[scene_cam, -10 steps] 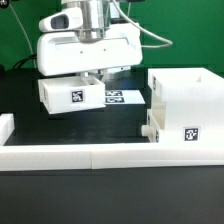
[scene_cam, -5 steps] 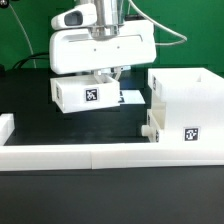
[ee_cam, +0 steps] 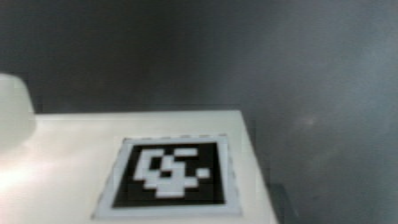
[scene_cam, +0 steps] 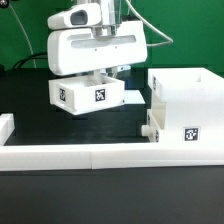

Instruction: Assemble drawer

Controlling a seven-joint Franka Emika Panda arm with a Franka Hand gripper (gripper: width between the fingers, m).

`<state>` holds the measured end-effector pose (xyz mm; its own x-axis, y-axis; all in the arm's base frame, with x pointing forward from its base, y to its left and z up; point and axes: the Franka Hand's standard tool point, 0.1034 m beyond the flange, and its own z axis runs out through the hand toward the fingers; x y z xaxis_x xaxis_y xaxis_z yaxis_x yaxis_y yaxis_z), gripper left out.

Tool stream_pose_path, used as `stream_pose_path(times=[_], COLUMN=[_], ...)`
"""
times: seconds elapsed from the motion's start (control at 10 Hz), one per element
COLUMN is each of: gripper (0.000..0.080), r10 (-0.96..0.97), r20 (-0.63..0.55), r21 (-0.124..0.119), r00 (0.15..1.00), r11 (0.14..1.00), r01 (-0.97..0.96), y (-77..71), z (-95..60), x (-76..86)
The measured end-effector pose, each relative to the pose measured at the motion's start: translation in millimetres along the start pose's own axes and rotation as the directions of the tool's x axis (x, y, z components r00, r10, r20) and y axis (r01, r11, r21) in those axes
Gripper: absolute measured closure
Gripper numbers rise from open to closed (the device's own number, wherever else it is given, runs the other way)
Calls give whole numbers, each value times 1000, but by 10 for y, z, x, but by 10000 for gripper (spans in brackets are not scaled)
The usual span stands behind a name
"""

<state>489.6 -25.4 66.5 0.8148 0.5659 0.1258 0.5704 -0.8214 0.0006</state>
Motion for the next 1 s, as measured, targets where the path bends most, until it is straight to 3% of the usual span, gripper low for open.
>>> stream_pose_path(times=[0.3, 0.6, 0.9, 1.0], gripper=[757, 757, 757, 757], r10=[-244, -408, -580, -671], r20=[11, 18, 31, 46], r21=[5, 6, 10, 27], r00=[970, 913, 814, 740], r11=[970, 913, 815, 741], r01=[244, 408, 580, 671], y=[56, 80, 103, 117], z=[-3, 9, 11, 10], x=[148, 138, 119, 138])
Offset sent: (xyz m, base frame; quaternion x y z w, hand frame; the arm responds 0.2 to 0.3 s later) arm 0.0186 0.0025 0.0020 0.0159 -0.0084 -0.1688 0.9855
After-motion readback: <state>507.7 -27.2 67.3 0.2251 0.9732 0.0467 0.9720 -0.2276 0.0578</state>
